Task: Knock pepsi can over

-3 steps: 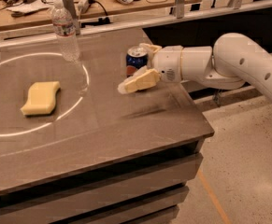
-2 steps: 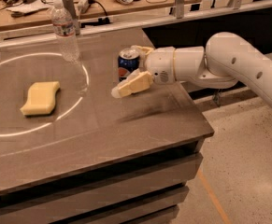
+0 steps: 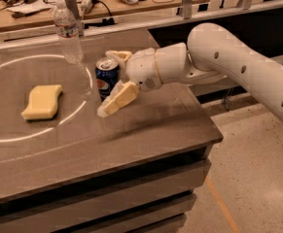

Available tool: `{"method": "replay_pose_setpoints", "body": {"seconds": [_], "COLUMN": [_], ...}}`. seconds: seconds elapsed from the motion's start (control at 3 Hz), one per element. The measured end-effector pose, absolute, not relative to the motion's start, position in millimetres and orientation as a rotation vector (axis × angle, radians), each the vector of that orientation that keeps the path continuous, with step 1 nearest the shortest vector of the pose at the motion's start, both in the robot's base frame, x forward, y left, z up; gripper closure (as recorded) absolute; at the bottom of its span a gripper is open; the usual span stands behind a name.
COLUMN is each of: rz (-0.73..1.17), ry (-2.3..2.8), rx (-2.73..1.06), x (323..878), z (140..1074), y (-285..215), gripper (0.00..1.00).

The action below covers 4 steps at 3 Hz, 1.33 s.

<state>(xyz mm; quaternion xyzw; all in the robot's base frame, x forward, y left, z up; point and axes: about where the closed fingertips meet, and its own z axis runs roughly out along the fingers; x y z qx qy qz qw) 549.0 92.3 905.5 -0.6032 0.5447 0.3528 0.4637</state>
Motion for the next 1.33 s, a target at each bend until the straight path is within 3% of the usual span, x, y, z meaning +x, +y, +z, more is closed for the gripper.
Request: {"method": "replay_pose_setpoints", "body": {"seconds": [0.33,1.0,1.33], "rz": [0.875,0.94,0.927], "ry": [1.304,1.472,1.522], "rx": [-1.544,-1.388,-1.388], "x": [537.6,556.5,560.4], "z": [905.7,881.6,868.3], "y": [105.4,86.0,83.7], "gripper": [0.0,0.0,0.19]}}
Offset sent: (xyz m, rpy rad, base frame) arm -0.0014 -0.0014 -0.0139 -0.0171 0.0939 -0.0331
